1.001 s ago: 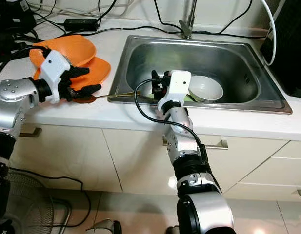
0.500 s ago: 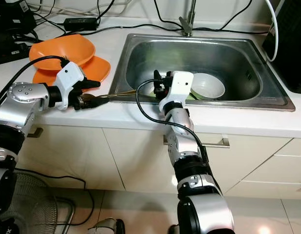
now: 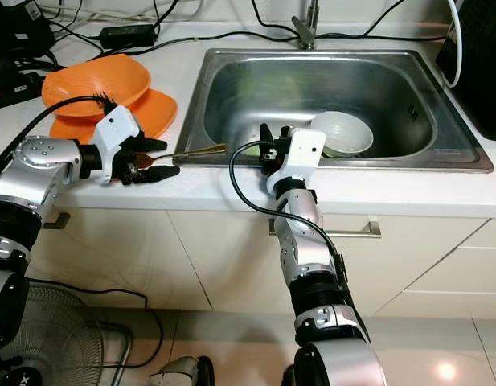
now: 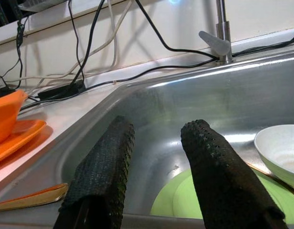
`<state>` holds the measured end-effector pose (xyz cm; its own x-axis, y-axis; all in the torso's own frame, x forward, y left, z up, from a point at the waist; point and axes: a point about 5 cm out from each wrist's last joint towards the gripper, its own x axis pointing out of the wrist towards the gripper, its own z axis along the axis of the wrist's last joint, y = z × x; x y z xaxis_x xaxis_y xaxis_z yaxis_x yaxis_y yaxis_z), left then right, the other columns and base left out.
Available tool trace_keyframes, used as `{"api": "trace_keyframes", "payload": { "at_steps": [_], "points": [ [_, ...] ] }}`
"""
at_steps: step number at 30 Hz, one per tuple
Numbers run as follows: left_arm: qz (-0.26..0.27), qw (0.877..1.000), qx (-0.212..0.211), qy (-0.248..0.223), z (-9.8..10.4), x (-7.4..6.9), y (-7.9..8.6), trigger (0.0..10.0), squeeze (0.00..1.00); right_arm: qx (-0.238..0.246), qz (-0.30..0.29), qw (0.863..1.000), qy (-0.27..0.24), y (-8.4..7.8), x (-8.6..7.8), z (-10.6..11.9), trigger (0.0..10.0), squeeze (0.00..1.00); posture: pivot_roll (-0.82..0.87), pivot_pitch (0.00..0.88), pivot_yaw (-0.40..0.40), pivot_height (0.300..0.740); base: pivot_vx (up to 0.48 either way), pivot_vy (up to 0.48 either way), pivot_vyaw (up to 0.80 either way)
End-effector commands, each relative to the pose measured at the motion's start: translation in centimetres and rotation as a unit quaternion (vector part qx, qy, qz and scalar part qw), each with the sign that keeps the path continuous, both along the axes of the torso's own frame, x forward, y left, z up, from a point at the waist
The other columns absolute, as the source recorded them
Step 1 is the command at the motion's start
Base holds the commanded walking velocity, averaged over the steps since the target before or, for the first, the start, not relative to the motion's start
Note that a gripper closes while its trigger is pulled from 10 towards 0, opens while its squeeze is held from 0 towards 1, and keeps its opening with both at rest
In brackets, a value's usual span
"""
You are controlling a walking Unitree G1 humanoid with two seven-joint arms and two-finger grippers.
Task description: Kitchen organization
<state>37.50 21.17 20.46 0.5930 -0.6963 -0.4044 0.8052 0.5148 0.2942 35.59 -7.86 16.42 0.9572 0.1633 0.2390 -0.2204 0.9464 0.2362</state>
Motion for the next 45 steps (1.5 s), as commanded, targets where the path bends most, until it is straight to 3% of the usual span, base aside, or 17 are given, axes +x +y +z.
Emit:
{"api": "trace_keyframes", "payload": {
  "at_steps": [1,9,16,23,26,27,28,29,30,45],
  "points": [
    [-0.018,0.999,-0.015,0.032,0.5,-0.2,0.5,10.0,0.00,0.000,0.006,1.000,0.011,0.4,-0.2,-0.3,10.0,0.00,0.05,0.125,0.070,0.732,0.000,0.000,0.00],
    [-0.003,0.994,-0.039,0.100,-1.0,-0.5,1.4,10.0,0.00,0.000,0.007,1.000,0.006,0.5,0.0,0.3,10.0,0.00,0.04,0.113,0.081,0.732,0.000,0.000,0.00],
    [-0.003,0.992,-0.039,0.121,-1.8,-0.7,1.2,10.0,0.00,0.000,-0.002,1.000,0.007,0.0,-0.1,0.1,10.0,0.00,0.03,0.114,0.096,0.732,0.000,0.000,0.00],
    [-0.044,0.986,-0.044,0.155,-2.1,-1.2,0.7,10.0,0.00,0.000,-0.006,1.000,0.007,-0.1,-0.1,0.2,10.0,0.00,0.03,0.104,0.104,0.732,0.000,0.000,0.00],
    [-0.061,0.984,-0.026,0.168,-2.6,-1.6,0.9,9.7,0.00,0.001,-0.006,1.000,0.006,-0.1,-0.1,0.3,10.0,0.00,0.03,0.094,0.109,0.732,0.000,0.000,0.00],
    [-0.071,0.982,-0.009,0.177,-3.1,-2.0,1.1,3.4,0.00,0.002,-0.007,1.000,0.004,-0.1,0.0,0.4,10.0,0.00,0.03,0.087,0.112,0.732,0.000,0.000,0.00],
    [-0.071,0.981,-0.008,0.179,-3.2,-2.1,1.3,2.5,0.00,0.003,-0.007,1.000,0.004,-0.1,0.0,0.5,10.0,0.00,0.03,0.087,0.112,0.732,0.000,0.000,0.00],
    [-0.071,0.981,-0.008,0.179,-3.2,-2.1,1.3,2.5,0.00,0.003,-0.007,1.000,0.004,-0.1,0.0,0.5,10.0,0.00,0.03,0.087,0.112,0.732,0.000,0.000,0.00],
    [-0.070,0.981,-0.007,0.179,-3.3,-2.1,1.3,0.0,0.00,0.003,-0.007,1.000,0.004,0.0,0.1,0.5,10.0,0.00,0.04,0.082,0.111,0.732,0.000,0.000,0.00],
    [-0.054,0.985,0.007,0.167,-3.3,-2.2,2.0,0.0,0.00,0.004,-0.001,1.000,0.006,0.3,0.1,0.4,10.0,0.00,0.05,0.091,0.105,0.732,0.000,0.000,0.00]
  ]
}}
